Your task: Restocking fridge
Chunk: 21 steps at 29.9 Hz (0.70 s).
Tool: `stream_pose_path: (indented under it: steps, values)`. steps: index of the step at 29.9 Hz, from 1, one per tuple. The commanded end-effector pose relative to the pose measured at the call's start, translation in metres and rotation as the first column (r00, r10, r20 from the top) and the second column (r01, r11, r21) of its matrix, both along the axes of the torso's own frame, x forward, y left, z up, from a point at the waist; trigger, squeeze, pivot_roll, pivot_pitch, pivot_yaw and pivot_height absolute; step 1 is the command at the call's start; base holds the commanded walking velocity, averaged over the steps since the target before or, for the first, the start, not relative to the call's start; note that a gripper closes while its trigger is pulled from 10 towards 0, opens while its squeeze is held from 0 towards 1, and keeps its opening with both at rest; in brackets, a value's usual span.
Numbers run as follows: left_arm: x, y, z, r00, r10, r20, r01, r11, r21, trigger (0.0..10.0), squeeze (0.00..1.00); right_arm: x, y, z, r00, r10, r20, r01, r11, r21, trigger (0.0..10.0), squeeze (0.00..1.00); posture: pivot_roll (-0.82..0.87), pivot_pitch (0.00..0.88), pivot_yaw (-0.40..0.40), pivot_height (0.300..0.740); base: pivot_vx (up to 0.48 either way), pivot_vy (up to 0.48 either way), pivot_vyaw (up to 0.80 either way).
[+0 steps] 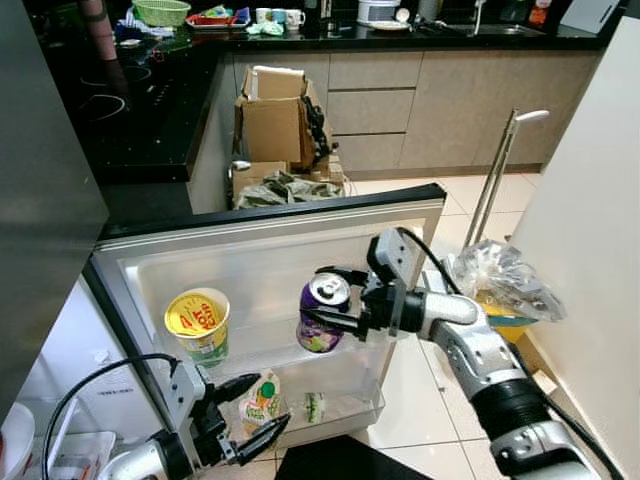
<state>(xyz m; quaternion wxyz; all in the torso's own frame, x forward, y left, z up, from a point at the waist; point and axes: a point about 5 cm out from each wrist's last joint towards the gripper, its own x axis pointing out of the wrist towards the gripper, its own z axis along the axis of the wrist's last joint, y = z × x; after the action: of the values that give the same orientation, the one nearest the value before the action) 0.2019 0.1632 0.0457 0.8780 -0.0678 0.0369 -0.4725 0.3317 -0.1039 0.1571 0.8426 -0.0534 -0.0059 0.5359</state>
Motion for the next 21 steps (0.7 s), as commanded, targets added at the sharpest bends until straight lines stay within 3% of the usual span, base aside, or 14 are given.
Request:
stream_pose_path:
  steps: [1,9,21]
  values:
    - [-0.003,-0.002,-0.002,1.000,-0.001,-0.011,0.001,1.000,-0.001,10.0,0.00,0.006,0.004,-0.003,0.999,-0.036,0.001,0.036,0.999,-0.039,10.0,0.00,-0.03,0.034,-0.021,0.740,0.000,0.000,0.00]
    - [-0.004,-0.002,-0.002,1.000,0.001,-0.008,-0.001,1.000,-0.002,10.0,0.00,0.018,0.015,-0.003,0.996,-0.089,0.015,0.089,0.995,-0.035,10.0,0.00,-0.02,0.042,-0.026,0.740,0.000,0.000,0.00]
    - [-0.008,-0.004,0.000,1.000,0.012,-0.002,-0.012,1.000,-0.005,10.0,0.00,0.022,0.036,-0.001,0.999,-0.043,0.021,0.043,0.999,-0.013,10.0,0.00,-0.01,0.061,-0.037,0.740,0.000,0.000,0.00]
